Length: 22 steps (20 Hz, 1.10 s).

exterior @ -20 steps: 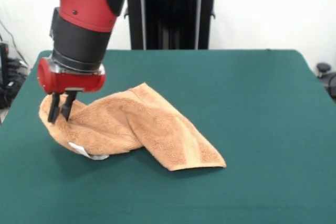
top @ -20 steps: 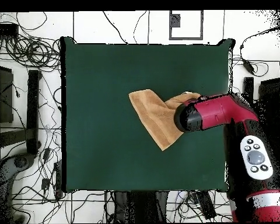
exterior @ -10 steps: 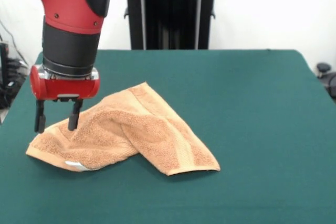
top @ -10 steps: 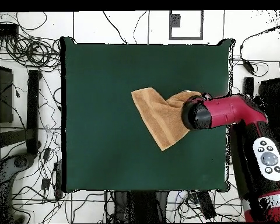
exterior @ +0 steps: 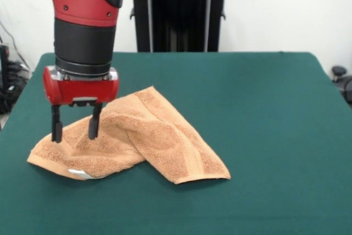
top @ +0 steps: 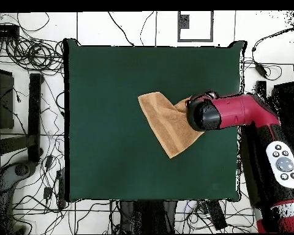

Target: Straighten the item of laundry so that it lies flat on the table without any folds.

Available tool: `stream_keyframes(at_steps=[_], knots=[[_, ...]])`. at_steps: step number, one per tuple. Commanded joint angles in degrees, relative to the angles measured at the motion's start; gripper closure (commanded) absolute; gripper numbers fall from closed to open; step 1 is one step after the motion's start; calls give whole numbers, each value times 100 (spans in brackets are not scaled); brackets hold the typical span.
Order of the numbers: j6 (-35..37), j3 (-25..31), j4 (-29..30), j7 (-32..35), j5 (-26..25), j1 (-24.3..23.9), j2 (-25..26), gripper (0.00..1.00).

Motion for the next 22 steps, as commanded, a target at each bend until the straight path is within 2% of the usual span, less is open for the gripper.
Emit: stream_keyframes(at_steps=[1,12,17,22], knots=[[410,769,407,-1216,469,215,208,0],[78,761,387,-639,807,325,662,0],[94,787,448,-552,1021,312,761,0],[248,634,379,-643,974,388,724,0]])
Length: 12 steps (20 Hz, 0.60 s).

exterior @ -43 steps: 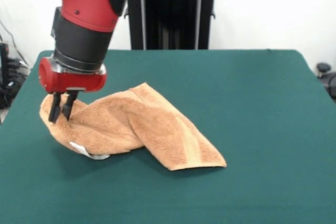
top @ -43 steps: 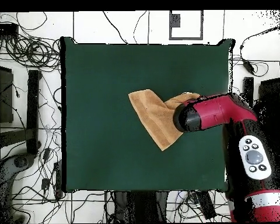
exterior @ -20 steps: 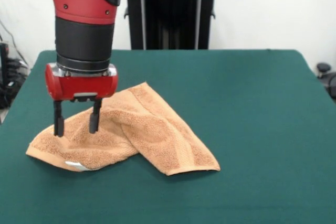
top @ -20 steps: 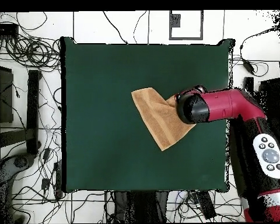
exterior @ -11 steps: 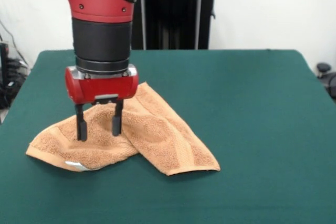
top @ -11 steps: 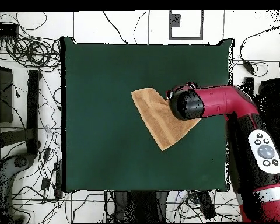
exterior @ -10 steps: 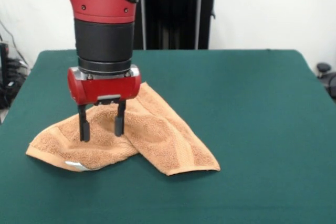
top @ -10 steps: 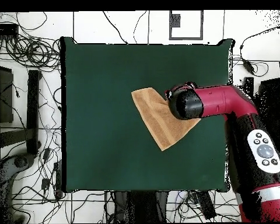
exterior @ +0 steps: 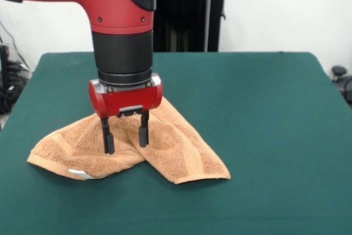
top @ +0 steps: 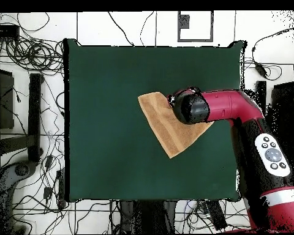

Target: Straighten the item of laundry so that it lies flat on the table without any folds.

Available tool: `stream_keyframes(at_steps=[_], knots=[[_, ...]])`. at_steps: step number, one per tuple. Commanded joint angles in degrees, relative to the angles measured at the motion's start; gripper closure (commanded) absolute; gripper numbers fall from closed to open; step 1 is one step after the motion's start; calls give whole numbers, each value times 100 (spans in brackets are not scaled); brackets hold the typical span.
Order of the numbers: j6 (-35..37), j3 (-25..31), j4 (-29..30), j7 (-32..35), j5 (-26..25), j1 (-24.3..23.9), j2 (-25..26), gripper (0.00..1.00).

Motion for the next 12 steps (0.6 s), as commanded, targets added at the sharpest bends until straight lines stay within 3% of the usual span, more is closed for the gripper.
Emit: stream_keyframes(at_steps=[1,12], knots=[[283,318,370,-670,85,318,393,0],[210,532,475,-655,325,183,476,0]])
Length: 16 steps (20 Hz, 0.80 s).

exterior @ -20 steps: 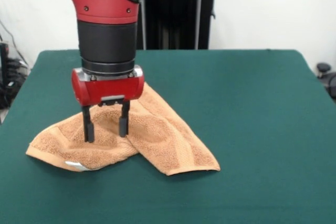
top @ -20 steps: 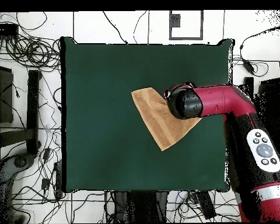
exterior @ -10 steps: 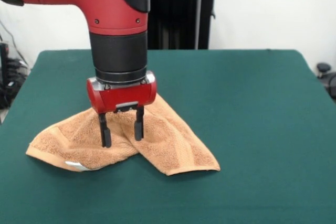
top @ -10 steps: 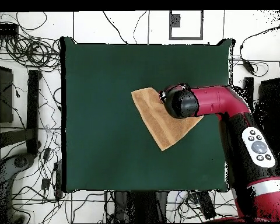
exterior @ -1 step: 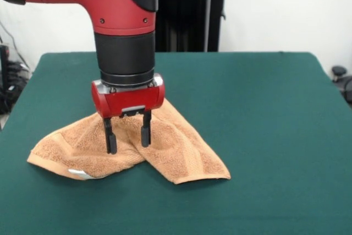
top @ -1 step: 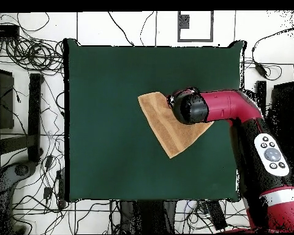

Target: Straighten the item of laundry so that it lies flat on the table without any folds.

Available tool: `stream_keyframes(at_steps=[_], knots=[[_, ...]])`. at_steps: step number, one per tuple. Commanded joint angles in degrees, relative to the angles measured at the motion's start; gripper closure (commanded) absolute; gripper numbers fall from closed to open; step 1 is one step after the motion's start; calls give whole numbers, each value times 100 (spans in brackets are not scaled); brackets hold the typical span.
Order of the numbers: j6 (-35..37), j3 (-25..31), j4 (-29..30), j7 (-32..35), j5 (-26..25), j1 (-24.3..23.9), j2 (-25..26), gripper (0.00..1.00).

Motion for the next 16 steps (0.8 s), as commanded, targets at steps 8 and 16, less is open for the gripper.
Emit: stream_keyframes(at_steps=[8,16], knots=[[-72,859,553,-529,721,-48,781,0],[-166,943,536,-635,772,-144,1021,0]])
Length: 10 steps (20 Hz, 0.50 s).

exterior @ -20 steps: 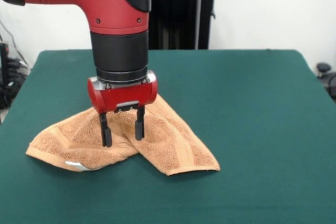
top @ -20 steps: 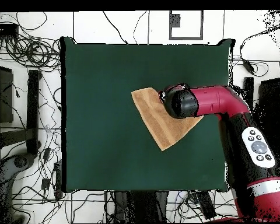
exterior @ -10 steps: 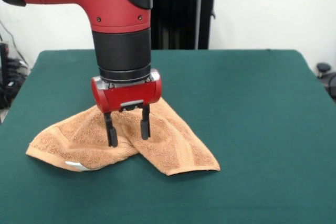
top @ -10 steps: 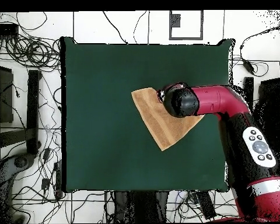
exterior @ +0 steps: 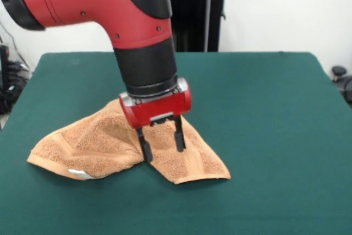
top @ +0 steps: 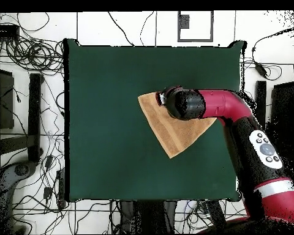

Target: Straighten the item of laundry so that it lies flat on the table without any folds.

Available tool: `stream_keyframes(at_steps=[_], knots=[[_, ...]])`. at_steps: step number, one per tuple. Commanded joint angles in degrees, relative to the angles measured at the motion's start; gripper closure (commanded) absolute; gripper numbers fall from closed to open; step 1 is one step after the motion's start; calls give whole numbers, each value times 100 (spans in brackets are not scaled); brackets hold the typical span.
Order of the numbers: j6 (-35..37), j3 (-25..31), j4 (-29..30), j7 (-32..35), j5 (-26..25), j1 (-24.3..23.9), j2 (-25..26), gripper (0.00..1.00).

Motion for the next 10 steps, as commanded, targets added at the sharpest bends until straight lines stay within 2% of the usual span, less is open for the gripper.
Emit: stream_keyframes(at_steps=[1,10], knots=[[-176,498,488,-639,70,44,605,0],[-295,436,401,-630,-202,22,740,0]])
